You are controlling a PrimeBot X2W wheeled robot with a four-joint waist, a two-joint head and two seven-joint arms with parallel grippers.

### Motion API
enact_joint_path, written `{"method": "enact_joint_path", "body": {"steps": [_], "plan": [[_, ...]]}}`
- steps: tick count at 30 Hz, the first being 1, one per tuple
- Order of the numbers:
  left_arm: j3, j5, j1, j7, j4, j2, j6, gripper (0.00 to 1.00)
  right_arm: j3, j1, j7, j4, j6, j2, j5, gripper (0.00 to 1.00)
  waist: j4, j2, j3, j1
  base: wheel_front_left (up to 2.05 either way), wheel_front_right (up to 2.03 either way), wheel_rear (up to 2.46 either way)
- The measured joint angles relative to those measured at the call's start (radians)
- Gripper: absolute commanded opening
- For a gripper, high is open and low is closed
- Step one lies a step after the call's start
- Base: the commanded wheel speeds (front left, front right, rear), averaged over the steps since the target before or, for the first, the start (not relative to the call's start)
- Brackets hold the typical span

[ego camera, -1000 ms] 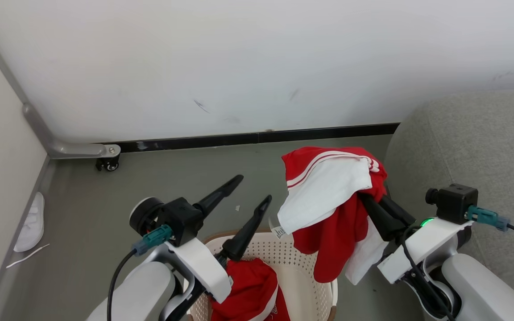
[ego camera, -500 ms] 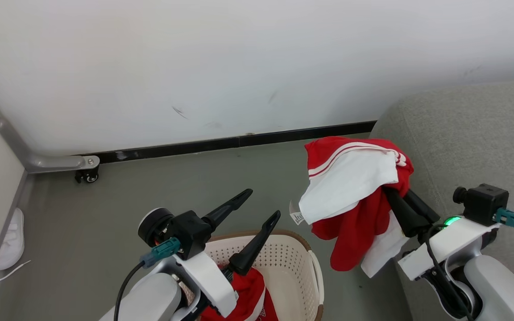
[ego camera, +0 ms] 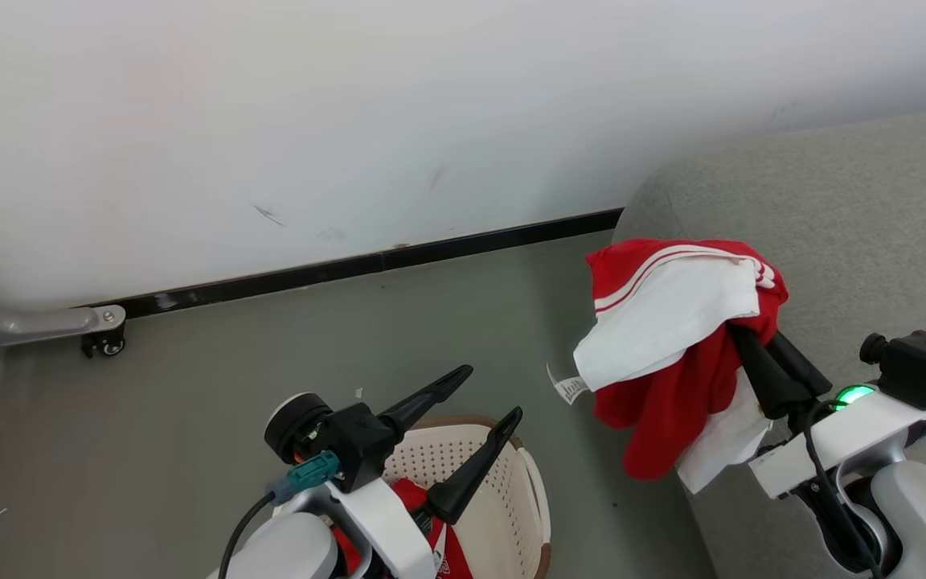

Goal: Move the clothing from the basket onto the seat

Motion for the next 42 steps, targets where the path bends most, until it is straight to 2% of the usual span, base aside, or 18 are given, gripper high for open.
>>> {"method": "enact_joint_path", "body": {"steps": [10, 26, 42], "plan": [[-0.030, -0.007, 0.000, -0.008, -0.026, 0.003, 0.000, 1.00, -0.046, 0.034, 0.000, -0.045, 0.000, -0.001, -0.020, 0.00, -0.067, 0.0000, 0.011, 0.0000, 0.00, 0.00, 0.00], [-0.041, -0.008, 0.000, -0.017, -0.045, 0.029, 0.000, 1.00, -0.061, 0.059, 0.000, -0.082, 0.000, 0.001, -0.029, 0.00, -0.173, 0.0000, 0.041, 0.0000, 0.00, 0.00, 0.00], [-0.028, -0.005, 0.000, -0.018, -0.076, 0.064, 0.000, 1.00, -0.077, 0.044, 0.000, -0.076, 0.000, 0.008, -0.062, 0.00, -0.223, 0.0000, 0.086, 0.0000, 0.00, 0.00, 0.00]]}}
